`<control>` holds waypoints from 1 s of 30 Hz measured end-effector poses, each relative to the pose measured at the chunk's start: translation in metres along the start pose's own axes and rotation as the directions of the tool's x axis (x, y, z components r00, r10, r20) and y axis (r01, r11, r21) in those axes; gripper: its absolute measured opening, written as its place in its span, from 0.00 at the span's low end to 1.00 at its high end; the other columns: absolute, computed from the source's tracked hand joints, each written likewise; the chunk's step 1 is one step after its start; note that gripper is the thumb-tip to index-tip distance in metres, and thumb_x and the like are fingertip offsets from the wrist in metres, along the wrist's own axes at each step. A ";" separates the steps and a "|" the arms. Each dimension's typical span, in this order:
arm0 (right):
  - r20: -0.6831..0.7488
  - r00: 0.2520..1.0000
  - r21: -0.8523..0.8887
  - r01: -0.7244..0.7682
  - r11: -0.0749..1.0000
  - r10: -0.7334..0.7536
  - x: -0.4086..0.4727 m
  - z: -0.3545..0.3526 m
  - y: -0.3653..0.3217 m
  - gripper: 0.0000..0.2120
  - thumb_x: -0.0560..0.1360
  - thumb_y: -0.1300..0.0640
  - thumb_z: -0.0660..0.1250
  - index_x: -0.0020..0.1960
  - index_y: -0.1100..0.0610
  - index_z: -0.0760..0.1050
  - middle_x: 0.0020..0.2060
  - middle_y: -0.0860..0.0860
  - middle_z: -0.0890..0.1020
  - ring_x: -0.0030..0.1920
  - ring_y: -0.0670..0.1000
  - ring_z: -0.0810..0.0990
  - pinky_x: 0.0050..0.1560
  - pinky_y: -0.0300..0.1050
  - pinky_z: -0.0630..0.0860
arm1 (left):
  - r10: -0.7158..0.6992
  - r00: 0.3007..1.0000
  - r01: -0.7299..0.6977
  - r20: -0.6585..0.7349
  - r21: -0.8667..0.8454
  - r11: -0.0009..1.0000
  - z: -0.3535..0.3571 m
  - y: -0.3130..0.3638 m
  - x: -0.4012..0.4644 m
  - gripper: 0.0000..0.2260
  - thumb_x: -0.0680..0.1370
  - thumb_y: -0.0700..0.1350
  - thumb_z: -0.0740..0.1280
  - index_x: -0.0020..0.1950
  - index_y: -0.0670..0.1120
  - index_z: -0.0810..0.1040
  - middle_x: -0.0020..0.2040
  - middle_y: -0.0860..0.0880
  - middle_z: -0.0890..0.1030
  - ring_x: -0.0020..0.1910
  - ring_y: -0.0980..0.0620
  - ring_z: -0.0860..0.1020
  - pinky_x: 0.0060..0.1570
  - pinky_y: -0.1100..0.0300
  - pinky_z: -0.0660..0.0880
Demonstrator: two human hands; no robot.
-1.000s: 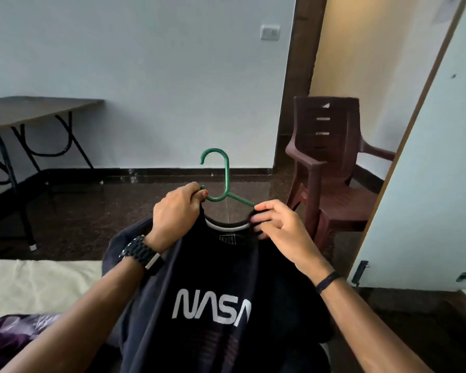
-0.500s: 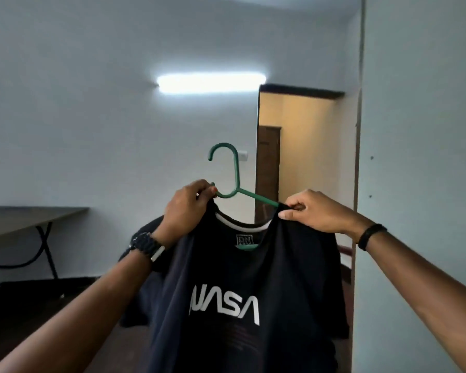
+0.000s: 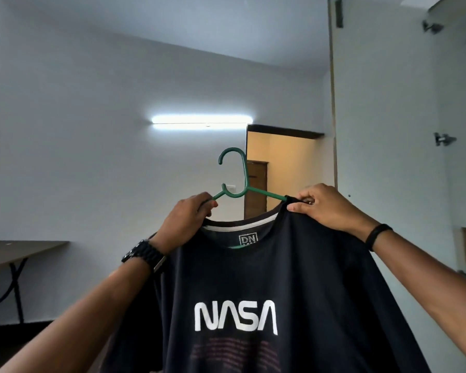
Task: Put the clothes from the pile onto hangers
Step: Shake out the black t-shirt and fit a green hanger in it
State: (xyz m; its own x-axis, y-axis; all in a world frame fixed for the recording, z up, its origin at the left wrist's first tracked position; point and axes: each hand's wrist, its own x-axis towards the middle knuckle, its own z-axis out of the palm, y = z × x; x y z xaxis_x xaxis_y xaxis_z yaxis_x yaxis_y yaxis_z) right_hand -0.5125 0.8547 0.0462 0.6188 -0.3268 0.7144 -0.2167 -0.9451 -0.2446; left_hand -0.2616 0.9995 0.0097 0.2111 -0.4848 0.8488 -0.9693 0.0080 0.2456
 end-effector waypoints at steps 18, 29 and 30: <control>0.532 0.802 0.141 -0.402 0.905 0.273 -0.021 -0.117 0.040 0.16 0.74 0.57 0.68 0.61 0.59 0.77 0.56 0.53 0.83 0.57 0.50 0.81 0.57 0.45 0.77 | -0.028 0.988 0.077 -0.155 0.322 0.943 0.037 0.061 0.069 0.05 0.82 0.44 0.53 0.51 0.49 0.68 0.41 0.49 0.80 0.46 0.41 0.78 0.69 0.40 0.58; -0.089 0.946 0.145 -0.298 0.943 0.312 -0.040 -0.174 0.122 0.16 0.80 0.54 0.61 0.43 0.65 0.77 0.35 0.53 0.81 0.35 0.48 0.78 0.37 0.41 0.73 | -0.071 0.973 0.073 -0.219 0.004 0.997 0.172 0.178 0.138 0.12 0.83 0.47 0.52 0.62 0.46 0.69 0.60 0.45 0.77 0.64 0.43 0.72 0.73 0.39 0.46; -0.177 0.936 0.070 -0.297 0.952 0.305 -0.045 -0.180 0.137 0.17 0.80 0.53 0.61 0.39 0.63 0.76 0.32 0.52 0.78 0.33 0.47 0.75 0.36 0.41 0.70 | -0.051 0.972 0.044 -0.229 -0.036 0.998 0.192 0.194 0.142 0.13 0.83 0.49 0.52 0.65 0.47 0.67 0.65 0.45 0.74 0.69 0.43 0.68 0.73 0.40 0.45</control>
State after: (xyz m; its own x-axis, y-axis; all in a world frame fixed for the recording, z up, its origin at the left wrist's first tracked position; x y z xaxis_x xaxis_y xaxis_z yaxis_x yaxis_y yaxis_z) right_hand -0.7057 0.7407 0.0990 0.3794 -0.5935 0.7098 -0.3376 -0.8030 -0.4911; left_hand -0.4435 0.7644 0.0877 0.2838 -0.2719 0.9195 -0.9538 0.0182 0.2998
